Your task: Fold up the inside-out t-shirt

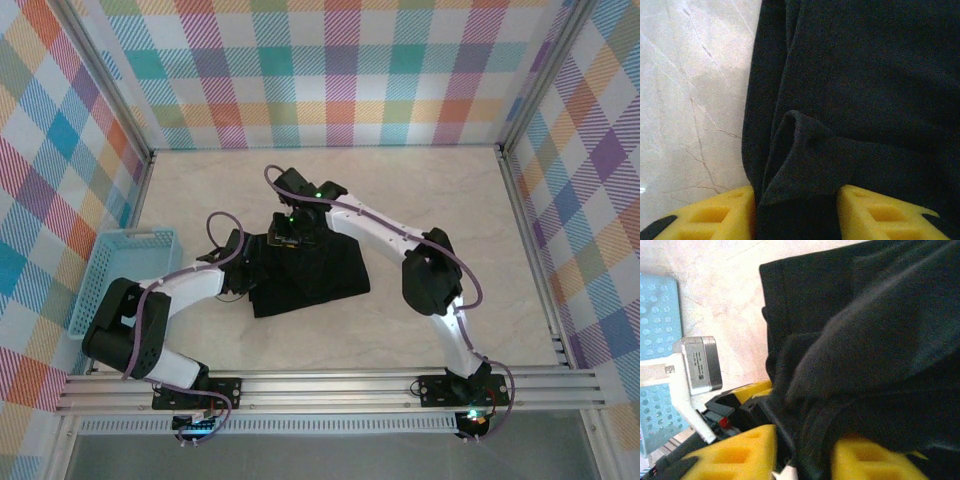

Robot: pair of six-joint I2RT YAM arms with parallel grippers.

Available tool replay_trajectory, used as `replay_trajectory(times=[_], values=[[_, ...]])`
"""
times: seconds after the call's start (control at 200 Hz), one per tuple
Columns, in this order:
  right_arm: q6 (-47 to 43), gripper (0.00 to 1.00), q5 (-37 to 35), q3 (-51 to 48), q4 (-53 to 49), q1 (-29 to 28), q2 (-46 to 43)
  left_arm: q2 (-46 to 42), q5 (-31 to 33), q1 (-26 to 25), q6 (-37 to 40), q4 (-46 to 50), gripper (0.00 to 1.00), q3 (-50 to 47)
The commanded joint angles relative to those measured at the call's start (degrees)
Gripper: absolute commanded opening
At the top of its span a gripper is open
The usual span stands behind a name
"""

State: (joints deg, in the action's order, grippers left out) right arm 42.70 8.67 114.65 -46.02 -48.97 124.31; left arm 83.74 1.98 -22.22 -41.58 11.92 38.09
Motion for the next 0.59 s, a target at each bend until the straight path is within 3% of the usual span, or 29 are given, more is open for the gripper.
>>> replay_trajectory(times=[0.0, 0.165, 0.265, 0.35, 0.415, 0.59], values=[[-2.18, 0.49, 2.84, 4.5, -1.16, -0.86, 1.19, -4.84, 2.13, -1.6, -3.12, 2.54, 0.51, -2.9], [-8.54, 0.6, -1.81, 5.69, -5.37, -1.27, -4.44, -18.51, 10.53, -0.82, -5.64, 12.26, 0.6, -5.54], [-11.19, 0.62, -8.12, 0.77, -5.13, -0.29, -9.62, -23.56, 11.08, -0.81, -3.71, 16.39, 0.6, -4.12], [-11.96, 0.61, -9.11, -4.9, -3.35, 2.56, -12.56, -25.74, 8.93, -1.67, -0.81, 17.17, 0.62, -2.26], [-12.06, 0.61, -8.7, -9.16, -1.98, 5.17, -13.94, -25.15, 8.61, -4.2, 0.73, 18.88, 0.63, 0.99], [-15.41, 0.53, -5.65, -17.42, 5.49, 13.19, -15.14, -20.52, 13.63, -17.87, 0.22, 19.83, 0.64, 10.05]])
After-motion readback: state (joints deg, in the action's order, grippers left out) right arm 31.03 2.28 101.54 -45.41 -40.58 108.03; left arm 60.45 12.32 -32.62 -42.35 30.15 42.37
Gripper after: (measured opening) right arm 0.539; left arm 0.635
